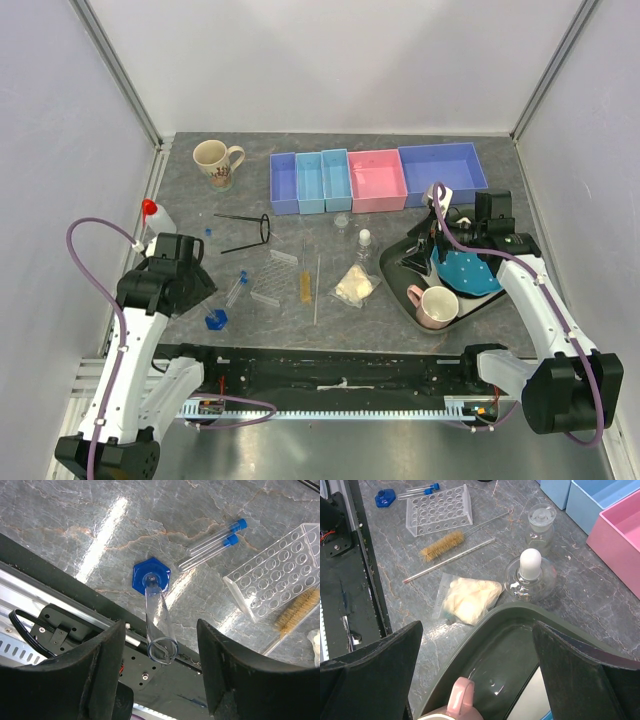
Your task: Organize the chemistry lab equipment
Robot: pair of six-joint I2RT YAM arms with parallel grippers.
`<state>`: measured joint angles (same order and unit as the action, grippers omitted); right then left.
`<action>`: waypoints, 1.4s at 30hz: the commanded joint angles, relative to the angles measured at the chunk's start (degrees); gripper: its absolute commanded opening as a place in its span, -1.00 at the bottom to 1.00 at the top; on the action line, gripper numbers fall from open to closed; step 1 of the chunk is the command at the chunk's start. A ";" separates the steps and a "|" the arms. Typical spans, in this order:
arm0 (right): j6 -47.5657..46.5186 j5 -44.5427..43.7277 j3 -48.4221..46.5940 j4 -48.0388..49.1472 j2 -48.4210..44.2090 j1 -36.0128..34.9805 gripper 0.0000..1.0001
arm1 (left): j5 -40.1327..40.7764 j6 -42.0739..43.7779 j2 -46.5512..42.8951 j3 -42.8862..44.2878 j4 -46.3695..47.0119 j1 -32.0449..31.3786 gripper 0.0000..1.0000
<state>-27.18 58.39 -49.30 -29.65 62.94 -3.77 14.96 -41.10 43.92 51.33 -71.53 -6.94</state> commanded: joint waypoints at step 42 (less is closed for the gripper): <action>-8.94 4.80 -0.27 -4.10 0.61 -4.84 0.96 | -8.97 6.12 -2.17 7.73 -0.98 -0.09 -0.69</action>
<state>-31.29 59.53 -49.30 -32.25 62.81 -6.85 10.76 -38.61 42.33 54.92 -71.59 -6.94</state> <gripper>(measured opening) 0.982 0.317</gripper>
